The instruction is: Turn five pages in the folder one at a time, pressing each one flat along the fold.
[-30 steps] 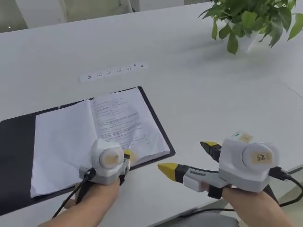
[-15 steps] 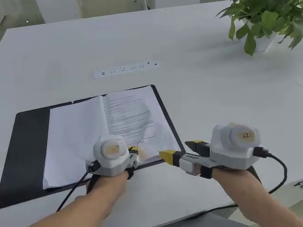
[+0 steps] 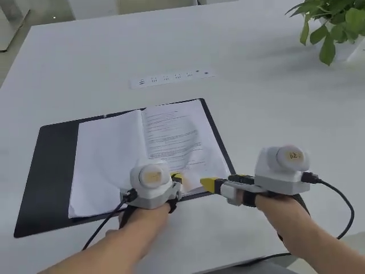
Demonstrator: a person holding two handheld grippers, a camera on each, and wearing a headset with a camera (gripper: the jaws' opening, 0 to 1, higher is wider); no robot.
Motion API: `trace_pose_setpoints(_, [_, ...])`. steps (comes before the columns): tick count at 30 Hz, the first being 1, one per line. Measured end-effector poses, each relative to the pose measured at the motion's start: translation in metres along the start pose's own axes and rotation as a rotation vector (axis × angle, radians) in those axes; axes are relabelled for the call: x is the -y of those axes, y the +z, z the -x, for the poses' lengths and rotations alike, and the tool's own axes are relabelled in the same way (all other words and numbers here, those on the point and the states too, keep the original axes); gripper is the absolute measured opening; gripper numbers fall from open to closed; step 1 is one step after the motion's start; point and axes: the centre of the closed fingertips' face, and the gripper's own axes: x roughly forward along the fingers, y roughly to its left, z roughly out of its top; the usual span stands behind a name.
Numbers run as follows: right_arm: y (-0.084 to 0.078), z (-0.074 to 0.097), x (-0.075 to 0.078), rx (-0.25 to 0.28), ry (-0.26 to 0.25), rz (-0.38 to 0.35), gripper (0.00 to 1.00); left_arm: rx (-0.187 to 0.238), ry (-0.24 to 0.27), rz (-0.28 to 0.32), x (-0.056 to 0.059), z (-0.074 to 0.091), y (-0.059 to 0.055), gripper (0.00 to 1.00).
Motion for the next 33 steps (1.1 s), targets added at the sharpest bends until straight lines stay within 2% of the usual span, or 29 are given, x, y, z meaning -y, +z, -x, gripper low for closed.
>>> trace_pose_setpoints(6, [0.002,-0.001,0.005,0.015,-0.015,-0.031,0.43,0.002,0.001,-0.004,0.0,0.0,0.0,0.0])
trace_pose_setpoints(9, [0.002,-0.001,0.012,0.0,-0.05,0.007,0.33,0.003,0.001,-0.006,0.0,0.0,0.0,0.0])
trace_pose_setpoints(13, [0.006,0.0,0.013,0.009,-0.056,0.001,0.18,0.001,0.0,-0.007,0.0,0.0,0.0,0.0])
trace_pose_setpoints(16, [0.001,-0.003,0.021,-0.021,-0.095,-0.004,0.07,0.001,-0.001,-0.004,0.0,0.0,0.0,0.0])
trace_pose_setpoints(17, [0.001,-0.004,0.024,-0.019,-0.102,-0.021,0.02,0.0,-0.002,-0.004,0.0,0.0,0.0,0.0])
trace_pose_setpoints(18, [-0.001,-0.004,0.025,-0.02,-0.106,-0.108,0.0,-0.001,-0.002,-0.005,0.0,0.0,0.0,0.0])
trace_pose_setpoints(19, [-0.001,-0.004,0.024,-0.016,-0.101,-0.159,0.0,-0.003,-0.002,-0.005,0.0,0.0,0.0,0.0])
trace_pose_setpoints(21, [-0.002,-0.004,0.028,-0.015,-0.11,-0.195,0.0,-0.005,-0.004,-0.008,0.0,0.0,0.0,0.0])
trace_pose_setpoints(25, [0.003,0.0,0.024,0.005,-0.11,-0.196,0.0,-0.002,-0.014,-0.001,0.002,0.001,0.001,0.02])
trace_pose_setpoints(27, [0.009,0.004,0.018,0.029,-0.091,-0.211,0.0,-0.01,-0.017,-0.022,0.003,0.004,0.001,0.02])
trace_pose_setpoints(33, [0.02,0.006,0.003,0.071,-0.051,-0.206,0.0,-0.021,-0.005,-0.044,-0.008,0.023,0.0,0.12])
